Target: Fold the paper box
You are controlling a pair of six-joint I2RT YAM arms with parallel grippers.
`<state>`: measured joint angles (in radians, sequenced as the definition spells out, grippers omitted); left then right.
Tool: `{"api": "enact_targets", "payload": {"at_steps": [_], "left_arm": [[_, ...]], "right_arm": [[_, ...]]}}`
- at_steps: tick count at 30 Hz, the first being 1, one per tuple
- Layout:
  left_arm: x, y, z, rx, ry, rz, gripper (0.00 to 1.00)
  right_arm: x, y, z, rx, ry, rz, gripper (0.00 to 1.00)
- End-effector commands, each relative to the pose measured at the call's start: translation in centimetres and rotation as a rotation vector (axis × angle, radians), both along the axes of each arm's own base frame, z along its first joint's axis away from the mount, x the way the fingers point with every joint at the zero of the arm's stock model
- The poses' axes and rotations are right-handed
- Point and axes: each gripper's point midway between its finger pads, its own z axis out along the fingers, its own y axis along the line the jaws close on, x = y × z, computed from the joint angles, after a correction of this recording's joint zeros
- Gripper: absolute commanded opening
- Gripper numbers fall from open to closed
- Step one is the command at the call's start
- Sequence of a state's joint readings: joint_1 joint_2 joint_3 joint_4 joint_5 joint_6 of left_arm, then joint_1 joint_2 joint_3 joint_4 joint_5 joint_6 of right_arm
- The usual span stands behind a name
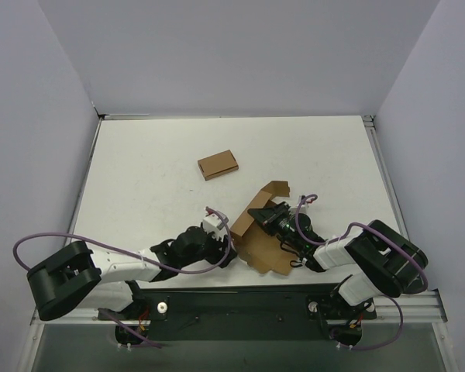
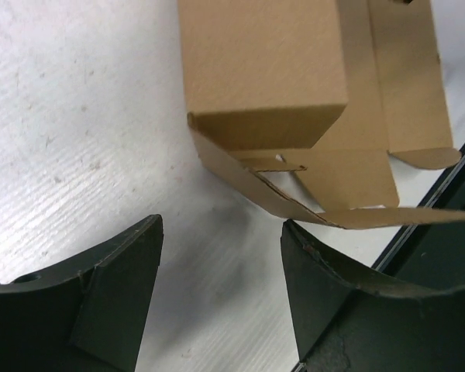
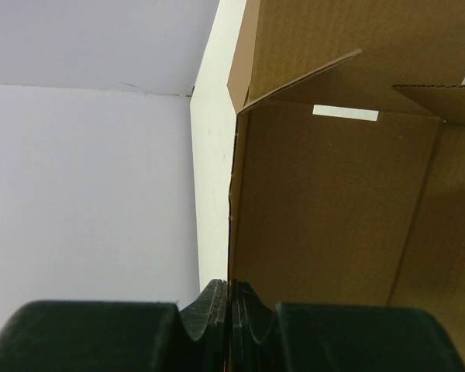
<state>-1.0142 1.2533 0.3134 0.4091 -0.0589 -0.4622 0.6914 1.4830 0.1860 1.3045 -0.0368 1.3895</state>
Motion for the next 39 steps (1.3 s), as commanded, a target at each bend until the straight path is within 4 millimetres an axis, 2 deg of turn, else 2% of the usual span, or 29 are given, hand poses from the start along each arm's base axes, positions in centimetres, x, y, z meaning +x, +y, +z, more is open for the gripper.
{"api": "enact_targets", "payload": {"at_steps": [1, 5, 9, 17, 23, 29, 39], "left_arm": [[2.4, -3.3, 5.2, -0.163, -0.128, 0.013, 0.71], [3.1, -3.8, 5.6, -0.175, -0.146, 0.031, 0.7], [3.3, -4.2, 4.9, -0.16, -0.139, 0.031, 0.7], [4.1, -3.3, 3.8, -0.074, -0.156, 0.156, 0.72], [2.5, -4.7, 4.5, -0.139, -0.164, 0.119, 0.76], [2.0, -5.3, 4.5, -0.188, -0.171, 0.095, 0.76], [2.6, -4.9, 4.8, -0.209, -0.221, 0.178, 0.76]], "right_arm": [[0.1, 0.0, 0.8, 0.008, -0.053, -0.013, 0.0], [0.1, 0.0, 0.7, 0.01, -0.049, -0.014, 0.0], [0.1, 0.0, 0.6, 0.01, -0.048, -0.016, 0.0], [0.3, -0.5, 0.4, 0.006, -0.042, -0.042, 0.0], [0.3, -0.9, 0.5, 0.001, -0.049, -0.061, 0.0], [-0.2, -1.5, 0.5, -0.006, -0.074, -0.066, 0.0], [-0.9, -2.7, 0.0, -0.015, -0.081, -0.089, 0.0]]}}
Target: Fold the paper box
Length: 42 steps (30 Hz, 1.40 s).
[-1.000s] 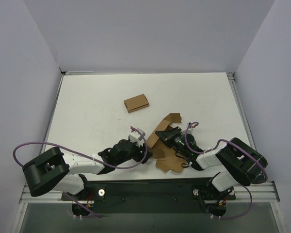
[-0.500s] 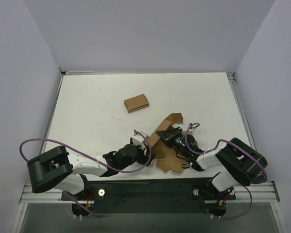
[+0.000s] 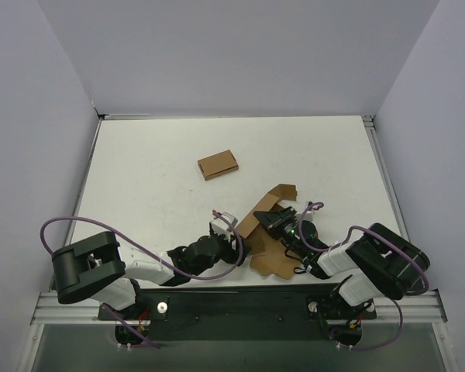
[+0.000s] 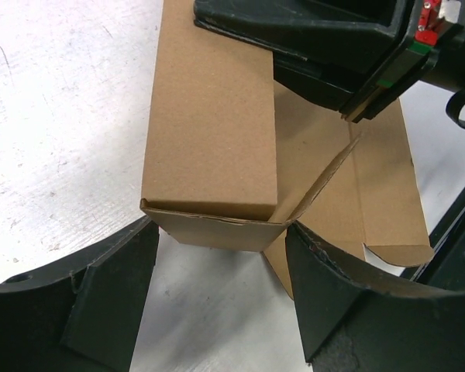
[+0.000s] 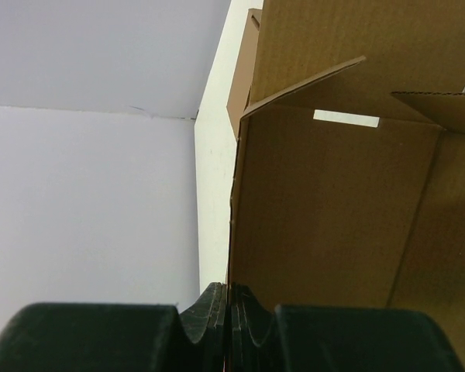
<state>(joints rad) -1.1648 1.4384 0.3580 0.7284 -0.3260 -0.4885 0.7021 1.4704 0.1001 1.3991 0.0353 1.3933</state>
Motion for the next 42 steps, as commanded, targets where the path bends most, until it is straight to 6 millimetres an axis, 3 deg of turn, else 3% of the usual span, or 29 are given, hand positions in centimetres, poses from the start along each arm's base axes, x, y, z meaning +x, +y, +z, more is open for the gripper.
{"api": "enact_targets", "payload": {"at_steps": [1, 13, 21, 32, 42], "left_arm": [[1.1, -0.4, 2.5, -0.1, -0.06, 0.082, 0.75], [2.0, -0.5, 0.9, -0.046, -0.035, 0.208, 0.76], [3.0, -0.9, 1.4, -0.024, -0.072, 0.267, 0.75], [4.4, -1.4, 1.0, 0.083, -0.125, 0.323, 0.59], [5.7, -1.7, 1.7, 0.198, -0.255, 0.333, 0.42]], "right_arm": [[-0.1, -1.0, 0.4, -0.023, -0.057, -0.032, 0.0], [0.0, -2.2, 0.6, -0.07, -0.052, -0.084, 0.0], [0.2, -2.8, 0.4, -0.098, -0.026, -0.124, 0.0], [0.0, -4.6, -0.2, -0.168, 0.031, -0.203, 0.0], [-0.4, -5.0, -0.9, -0.188, 0.053, -0.219, 0.0]]}}
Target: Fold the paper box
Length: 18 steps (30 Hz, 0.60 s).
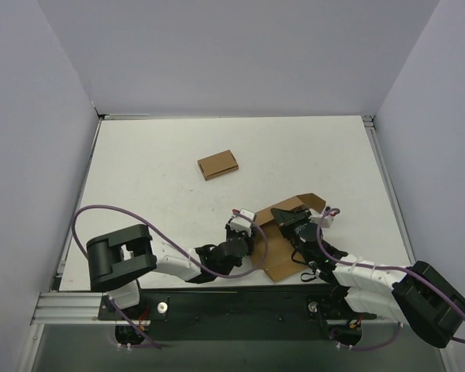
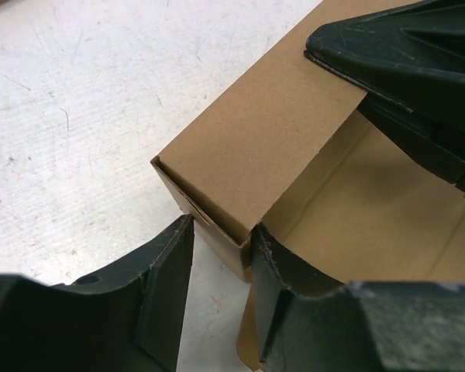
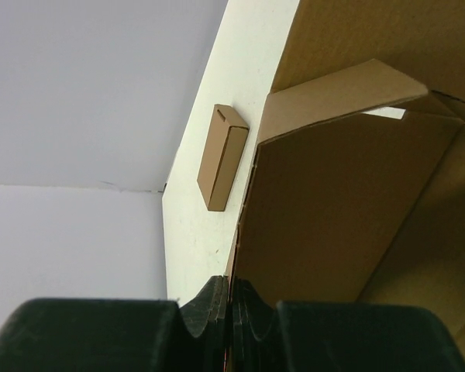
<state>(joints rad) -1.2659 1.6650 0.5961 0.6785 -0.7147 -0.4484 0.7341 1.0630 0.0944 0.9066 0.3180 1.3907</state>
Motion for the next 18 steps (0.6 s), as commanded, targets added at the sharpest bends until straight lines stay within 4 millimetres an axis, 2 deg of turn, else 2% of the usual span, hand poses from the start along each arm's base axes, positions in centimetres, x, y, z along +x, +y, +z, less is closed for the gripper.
{"api": "enact_targets", "payload": {"at_steps": [1, 3, 10, 14, 18], "left_arm": [[2.2, 1.1, 1.1, 0.11, -0.118, 0.091, 0.41], [2.6, 1.8, 1.1, 0.153, -0.148, 0.121, 0.35], [3.2, 2.5, 1.3, 0.243, -0.232, 0.127, 0.26], [3.1, 2.6, 1.2, 0.276, -0.279, 0.093, 0.18], [3.0, 2.6, 2.2, 0.313, -0.365, 0.041, 0.15]], "right_arm": [[-0.7, 0.0, -1.5, -0.065, 0.033, 0.02, 0.0], [-0.8, -0.1, -1.5, -0.067, 0.029, 0.014, 0.0], [-0.8, 0.3, -1.1, -0.082, 0.034, 0.019, 0.02], [-0.7, 0.5, -1.0, -0.076, 0.035, 0.015, 0.09], [-0.4, 0.8, -0.8, -0.078, 0.035, 0.016, 0.18]]}}
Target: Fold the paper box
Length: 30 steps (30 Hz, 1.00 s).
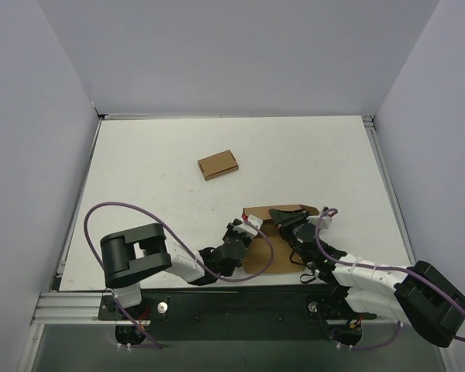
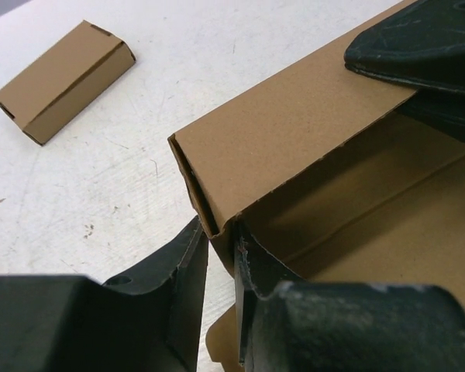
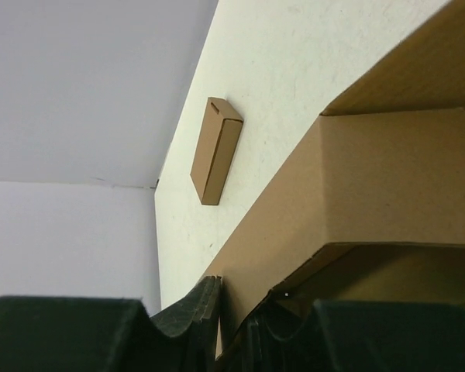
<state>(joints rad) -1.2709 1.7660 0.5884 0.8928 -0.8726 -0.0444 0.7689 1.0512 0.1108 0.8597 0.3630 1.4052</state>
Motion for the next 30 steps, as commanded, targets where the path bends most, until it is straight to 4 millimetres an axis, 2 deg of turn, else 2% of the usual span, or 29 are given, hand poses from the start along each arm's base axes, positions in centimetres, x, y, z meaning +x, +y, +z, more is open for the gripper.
{"api": "enact_targets", "payload": {"at_steps": [1, 5, 9, 11, 17, 22, 30], "left_arm": [[0.5, 0.6, 1.8, 0.058, -0.121, -0.022, 0.15], [0.5, 0.8, 2.2, 0.086, -0.157, -0.035, 0.15], [0.2, 0.7, 1.4, 0.08, -0.143, -0.052, 0.15], [0.2, 0.6, 1.2, 0.068, -0.133, -0.055, 0.16], [-0.7, 0.7, 0.8, -0.032, -0.061, -0.068, 0.28], [-1.8, 0.1, 0.5, -0.154, 0.031, -0.105, 0.38], [-2.0, -0.8, -0.1, -0.204, 0.086, -0.117, 0.39]], "right_arm": [[-0.1, 0.5, -0.9, -0.073, 0.03, 0.025, 0.19], [0.1, 0.7, -1.0, -0.075, 0.025, 0.02, 0.2], [0.3, 0.9, -1.7, -0.083, 0.028, 0.025, 0.18], [0.2, 0.9, -2.1, -0.085, 0.033, 0.027, 0.12], [-0.4, 0.2, -3.4, -0.097, 0.033, 0.017, 0.01], [-1.0, 0.0, -3.7, -0.12, 0.03, 0.023, 0.0], [-1.6, -0.5, -3.7, -0.15, 0.025, 0.016, 0.0]]}}
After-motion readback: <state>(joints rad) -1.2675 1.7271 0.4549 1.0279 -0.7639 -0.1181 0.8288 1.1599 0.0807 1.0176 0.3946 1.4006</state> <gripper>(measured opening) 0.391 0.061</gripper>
